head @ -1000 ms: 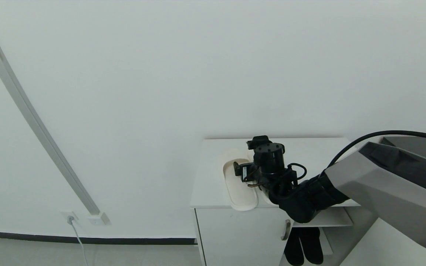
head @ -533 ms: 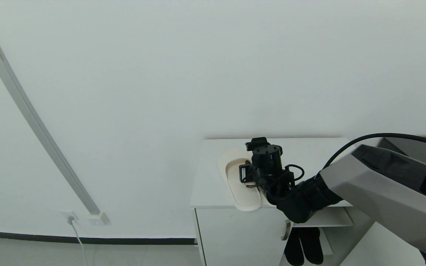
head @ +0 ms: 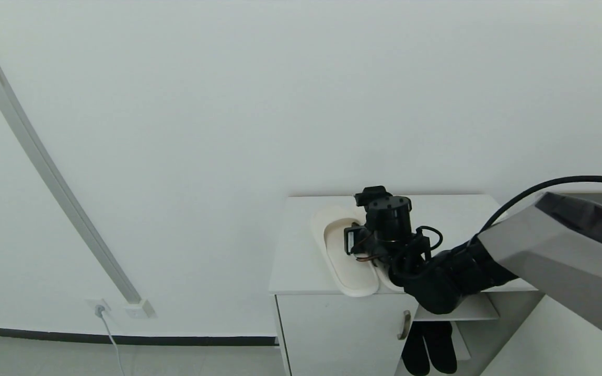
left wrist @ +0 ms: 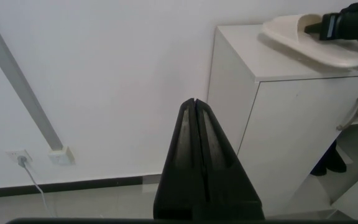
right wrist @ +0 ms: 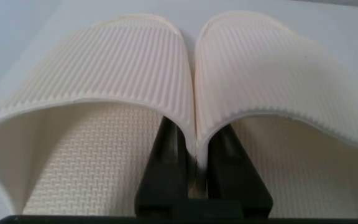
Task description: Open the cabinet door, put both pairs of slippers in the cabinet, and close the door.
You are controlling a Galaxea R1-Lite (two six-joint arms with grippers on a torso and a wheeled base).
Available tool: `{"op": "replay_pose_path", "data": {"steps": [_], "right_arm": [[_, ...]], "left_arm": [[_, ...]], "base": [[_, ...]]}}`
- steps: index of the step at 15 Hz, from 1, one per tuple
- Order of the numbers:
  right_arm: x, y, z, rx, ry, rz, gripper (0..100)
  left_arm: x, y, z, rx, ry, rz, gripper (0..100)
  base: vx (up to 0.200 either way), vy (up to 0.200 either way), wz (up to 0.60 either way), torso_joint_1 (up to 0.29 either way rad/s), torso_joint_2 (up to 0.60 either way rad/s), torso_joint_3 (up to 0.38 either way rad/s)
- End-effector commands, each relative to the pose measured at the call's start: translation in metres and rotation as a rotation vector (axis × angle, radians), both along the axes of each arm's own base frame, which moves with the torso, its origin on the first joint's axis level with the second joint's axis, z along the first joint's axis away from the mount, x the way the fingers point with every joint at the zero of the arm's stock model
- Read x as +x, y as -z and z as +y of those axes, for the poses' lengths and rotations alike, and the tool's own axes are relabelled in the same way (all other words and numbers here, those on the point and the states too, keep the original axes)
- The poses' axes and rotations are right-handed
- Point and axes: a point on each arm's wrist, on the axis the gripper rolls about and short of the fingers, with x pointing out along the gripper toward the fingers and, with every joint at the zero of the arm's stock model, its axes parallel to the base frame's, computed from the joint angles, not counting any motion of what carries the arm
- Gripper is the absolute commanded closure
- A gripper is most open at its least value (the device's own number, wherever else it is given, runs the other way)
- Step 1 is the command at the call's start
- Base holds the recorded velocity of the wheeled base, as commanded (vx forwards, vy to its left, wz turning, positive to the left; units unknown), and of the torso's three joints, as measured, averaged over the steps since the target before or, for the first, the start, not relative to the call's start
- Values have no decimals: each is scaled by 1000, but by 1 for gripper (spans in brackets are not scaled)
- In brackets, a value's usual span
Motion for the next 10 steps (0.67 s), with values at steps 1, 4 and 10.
{"op": "replay_pose_path", "data": {"steps": [1,4,10], "right_arm": [[-33,-34,-18,27,-52,-18,100],[-81,-47,-35,24,-146,5,100],[-148,-65,-43,38,-273,-4,100]], "left_arm": [[0,0,0,0,0,2,100],[0,0,0,1,1,0,100],[0,0,0,3,1,2,100]], "base": [[0,0,0,0,0,0],[0,0,0,0,0,0],[0,0,0,0,0,0]]}}
